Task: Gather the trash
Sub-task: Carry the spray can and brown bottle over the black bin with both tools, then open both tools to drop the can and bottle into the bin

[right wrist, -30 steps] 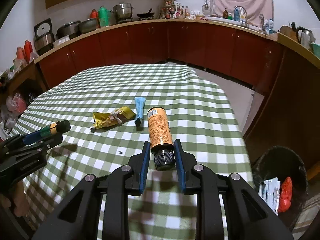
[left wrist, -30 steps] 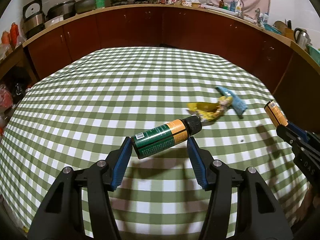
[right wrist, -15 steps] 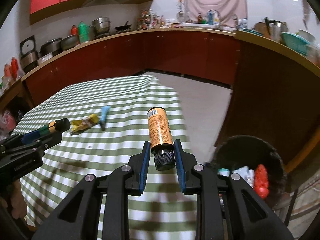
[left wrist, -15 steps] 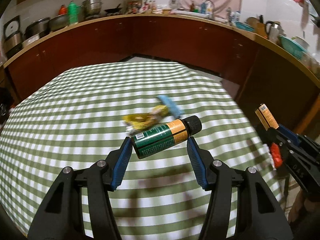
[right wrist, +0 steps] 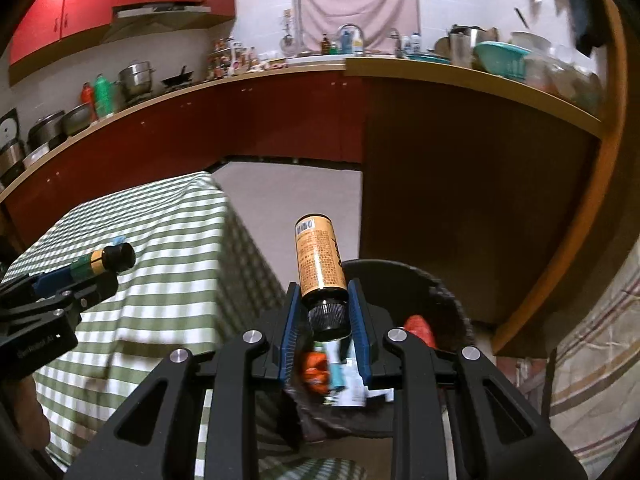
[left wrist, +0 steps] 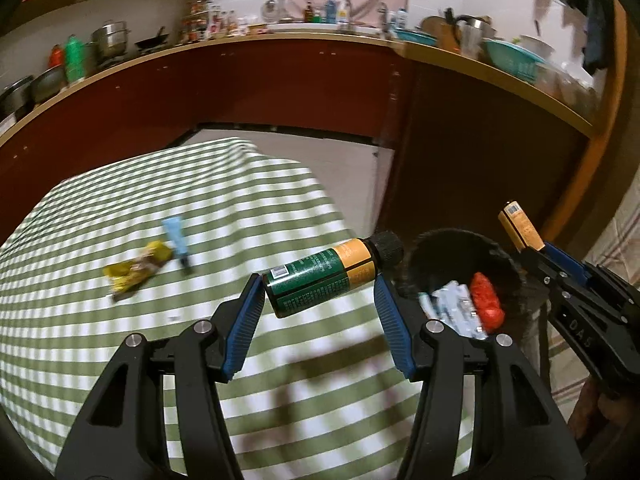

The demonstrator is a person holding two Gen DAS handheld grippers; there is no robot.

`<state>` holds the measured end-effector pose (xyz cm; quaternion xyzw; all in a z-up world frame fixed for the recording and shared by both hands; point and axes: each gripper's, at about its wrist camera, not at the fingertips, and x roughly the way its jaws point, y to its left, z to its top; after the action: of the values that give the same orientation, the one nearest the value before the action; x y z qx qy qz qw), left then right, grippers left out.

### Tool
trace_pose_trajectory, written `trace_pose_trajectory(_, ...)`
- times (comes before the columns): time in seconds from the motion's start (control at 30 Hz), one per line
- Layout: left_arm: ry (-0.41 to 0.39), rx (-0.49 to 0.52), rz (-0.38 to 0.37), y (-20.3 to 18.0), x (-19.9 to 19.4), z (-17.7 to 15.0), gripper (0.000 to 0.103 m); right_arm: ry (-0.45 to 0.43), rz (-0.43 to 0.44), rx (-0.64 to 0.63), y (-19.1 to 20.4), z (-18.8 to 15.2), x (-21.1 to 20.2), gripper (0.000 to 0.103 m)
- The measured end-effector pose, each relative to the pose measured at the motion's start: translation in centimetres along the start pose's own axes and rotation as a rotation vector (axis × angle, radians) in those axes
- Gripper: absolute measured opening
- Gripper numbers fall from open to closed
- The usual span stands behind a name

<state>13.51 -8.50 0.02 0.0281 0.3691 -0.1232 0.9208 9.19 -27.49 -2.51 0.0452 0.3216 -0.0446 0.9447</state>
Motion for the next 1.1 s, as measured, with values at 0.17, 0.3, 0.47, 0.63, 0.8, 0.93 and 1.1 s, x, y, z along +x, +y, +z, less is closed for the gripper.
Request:
trace_pose_trajectory(0.17, 0.003, 0.035, -0.029, -3.0, 1.2, -0.3, 0.055, -0.008, -0.032, 0.028, -2.3, -0.4, 0.1, 0.025)
trace_pose_trajectory(0.3, 0.015, 0.049, -0.045, -4.7, 2.3, -0.3, 0.055, -0.011, -0.044, 0.049, -3.8, -0.6, 0.3, 0.025)
trace_pose_trajectory(0.47, 0.014, 0.077, -0.044, -6.7, 3.3, -0.3, 0.055, -0.012, -0.051, 0.067, -5.0, -1.1, 0.7, 0.025)
trace_pose_trajectory(0.63, 0.026, 0.09, -0.043, -7.9, 4.2, -0.4, 0.055, -0.011, -0.052, 0.082, -6.0, -1.3, 1.1, 0.025)
trace_pose_trajectory(0.8, 0.028, 0.102, -0.039, -9.1, 5.1, -0.2, 0.055, -0.012, -0.054, 0.097, -6.7, -1.6, 1.5, 0.025)
trace_pose_trajectory(0.93, 0.035, 0.11, -0.038, -9.8, 6.0, -0.2, 0.055, -0.005, -0.057, 0.107, -7.3, -1.6, 2.0, 0.025)
trace_pose_trajectory(1.1, 0.041, 0.121, -0.045, -10.7, 6.6, 0.0, 0.055, 0.001, -0.062, 0.115, -7.9, -1.7, 2.6, 0.025)
